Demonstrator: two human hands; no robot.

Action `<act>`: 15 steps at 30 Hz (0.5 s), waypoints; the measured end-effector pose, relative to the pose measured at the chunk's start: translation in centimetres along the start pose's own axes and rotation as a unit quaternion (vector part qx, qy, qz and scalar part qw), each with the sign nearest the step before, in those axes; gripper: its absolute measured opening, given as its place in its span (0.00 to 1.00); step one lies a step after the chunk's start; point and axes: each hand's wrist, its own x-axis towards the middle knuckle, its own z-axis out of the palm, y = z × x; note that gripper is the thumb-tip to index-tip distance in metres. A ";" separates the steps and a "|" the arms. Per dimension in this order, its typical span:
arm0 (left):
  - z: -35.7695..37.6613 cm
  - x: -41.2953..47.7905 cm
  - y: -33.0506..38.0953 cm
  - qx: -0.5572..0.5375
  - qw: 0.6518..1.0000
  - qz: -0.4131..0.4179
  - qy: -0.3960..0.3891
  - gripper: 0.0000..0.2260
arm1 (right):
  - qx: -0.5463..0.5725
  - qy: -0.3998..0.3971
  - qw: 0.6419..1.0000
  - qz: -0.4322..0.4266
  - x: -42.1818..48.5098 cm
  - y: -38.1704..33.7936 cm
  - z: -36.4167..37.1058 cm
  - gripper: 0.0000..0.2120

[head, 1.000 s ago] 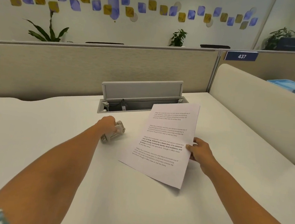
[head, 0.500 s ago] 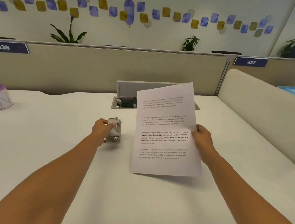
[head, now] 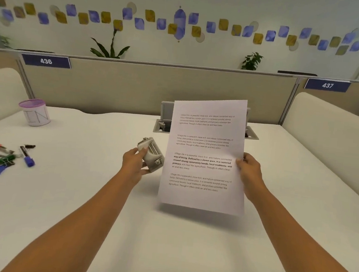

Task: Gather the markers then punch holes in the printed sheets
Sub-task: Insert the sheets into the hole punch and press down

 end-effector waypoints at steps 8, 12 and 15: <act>0.0 -1.5 0.3 -0.018 1.000 0.018 -0.011 0.11 | -0.021 -0.001 1.000 -0.023 -0.5 0.1 0.4 0.12; -0.1 -1.8 0.4 0.006 0.999 0.036 -0.038 0.14 | -0.031 -0.011 0.999 -0.030 -0.8 0.0 0.4 0.12; -0.2 -2.0 0.8 0.030 0.997 0.049 -0.058 0.12 | -0.037 -0.019 0.999 -0.029 -0.9 -0.2 0.3 0.13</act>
